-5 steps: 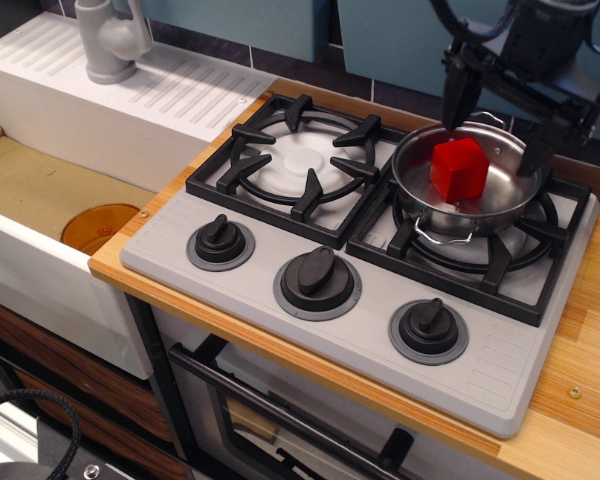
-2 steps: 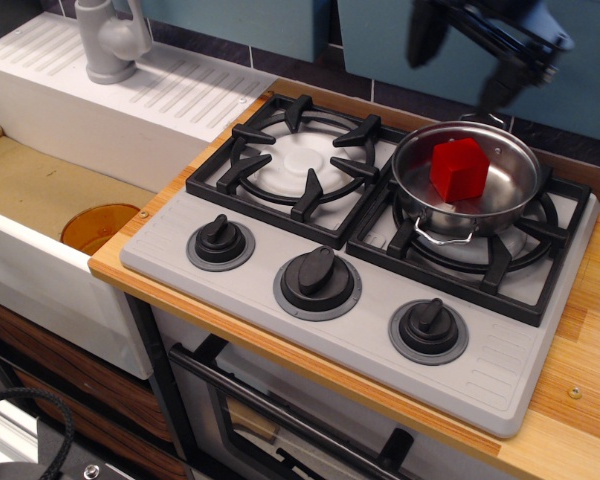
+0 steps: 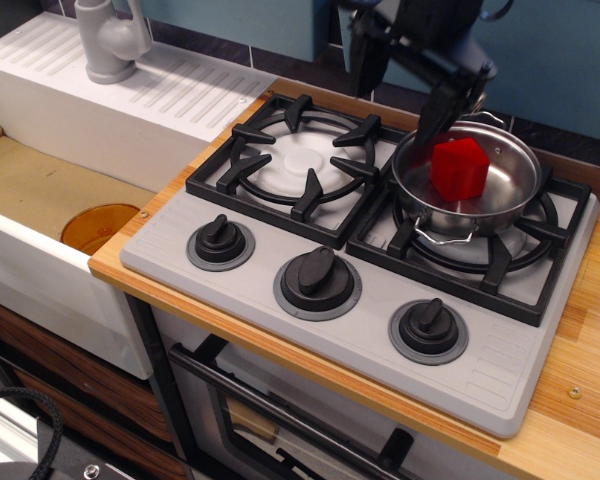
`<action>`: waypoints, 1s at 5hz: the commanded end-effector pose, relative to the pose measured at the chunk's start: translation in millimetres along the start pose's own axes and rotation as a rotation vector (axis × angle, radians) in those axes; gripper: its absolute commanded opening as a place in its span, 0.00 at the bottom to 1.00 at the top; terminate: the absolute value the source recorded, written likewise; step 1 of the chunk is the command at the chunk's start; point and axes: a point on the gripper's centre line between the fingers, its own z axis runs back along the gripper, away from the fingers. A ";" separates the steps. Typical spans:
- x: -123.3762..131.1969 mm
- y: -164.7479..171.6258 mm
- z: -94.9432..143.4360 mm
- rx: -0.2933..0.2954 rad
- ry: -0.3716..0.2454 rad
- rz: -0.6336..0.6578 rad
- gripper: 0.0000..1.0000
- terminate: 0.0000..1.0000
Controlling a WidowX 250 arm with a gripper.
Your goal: Put redcube in pan and put pan on stove
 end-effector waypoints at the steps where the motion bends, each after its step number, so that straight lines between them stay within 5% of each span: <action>1: 4.2 0.7 -5.0 -0.026 -0.124 0.039 1.00 0.00; 5: 12.3 -9.8 -37.8 -0.064 -0.153 0.044 1.00 0.00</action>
